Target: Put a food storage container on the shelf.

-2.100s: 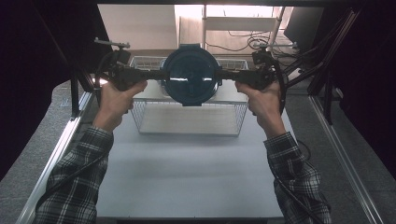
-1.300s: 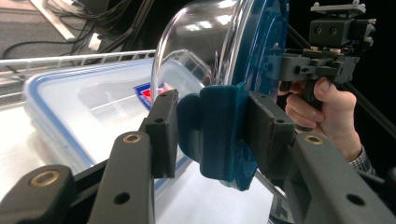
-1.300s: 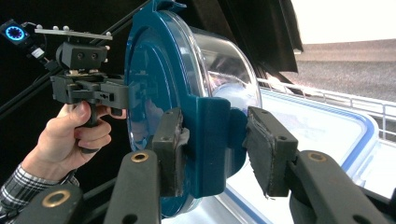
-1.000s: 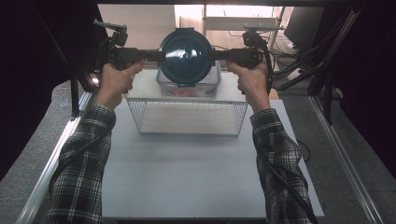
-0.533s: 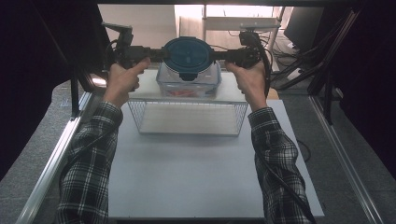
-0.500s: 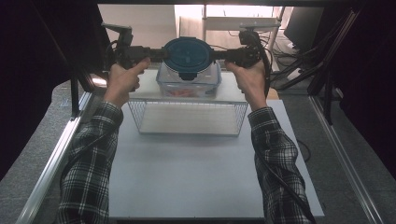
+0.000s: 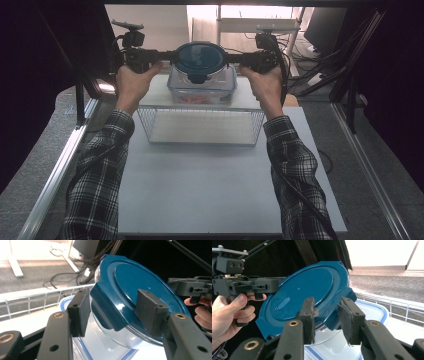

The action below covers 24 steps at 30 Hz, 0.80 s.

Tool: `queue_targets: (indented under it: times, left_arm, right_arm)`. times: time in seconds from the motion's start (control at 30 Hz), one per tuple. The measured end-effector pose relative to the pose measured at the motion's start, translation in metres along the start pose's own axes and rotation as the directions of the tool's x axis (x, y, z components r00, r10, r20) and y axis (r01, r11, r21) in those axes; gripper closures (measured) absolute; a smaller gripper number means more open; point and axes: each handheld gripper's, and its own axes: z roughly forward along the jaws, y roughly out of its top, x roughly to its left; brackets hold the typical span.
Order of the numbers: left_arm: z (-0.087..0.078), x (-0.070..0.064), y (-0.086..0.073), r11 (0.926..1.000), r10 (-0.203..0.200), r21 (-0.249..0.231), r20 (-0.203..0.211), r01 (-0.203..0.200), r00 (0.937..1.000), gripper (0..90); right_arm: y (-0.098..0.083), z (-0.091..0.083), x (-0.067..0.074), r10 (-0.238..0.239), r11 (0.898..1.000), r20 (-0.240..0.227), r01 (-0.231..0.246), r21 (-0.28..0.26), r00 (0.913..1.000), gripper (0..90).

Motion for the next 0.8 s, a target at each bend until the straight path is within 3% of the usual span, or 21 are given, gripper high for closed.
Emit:
queue_targets:
  times: [0.2,0.43,0.53,0.8]
  left_arm:
    - [-0.011,-0.01,-0.007,0.9952,0.091,-0.036,-0.005,-0.091,0.9959,36.6]
    - [-0.02,-0.023,-0.021,0.9783,0.206,-0.022,-0.019,-0.206,0.9784,22.4]
    - [-0.021,-0.027,-0.029,0.9724,0.233,-0.004,-0.021,-0.233,0.9722,18.0]
    - [-0.022,-0.036,-0.052,0.9651,0.262,0.0,0.011,-0.262,0.965,13.8]
  right_arm:
    - [-0.007,-0.005,0.005,-0.061,0.998,-0.029,0.06,-0.015,0.9977,56.8]
    - [-0.026,-0.013,0.011,-0.121,0.993,-0.056,0.12,-0.013,0.9911,45.6]
    - [-0.034,-0.016,0.012,-0.147,0.989,-0.059,0.147,-0.007,0.9874,41.1]
    - [-0.05,-0.017,0.014,-0.189,0.982,-0.047,0.189,0.016,0.9809,31.1]
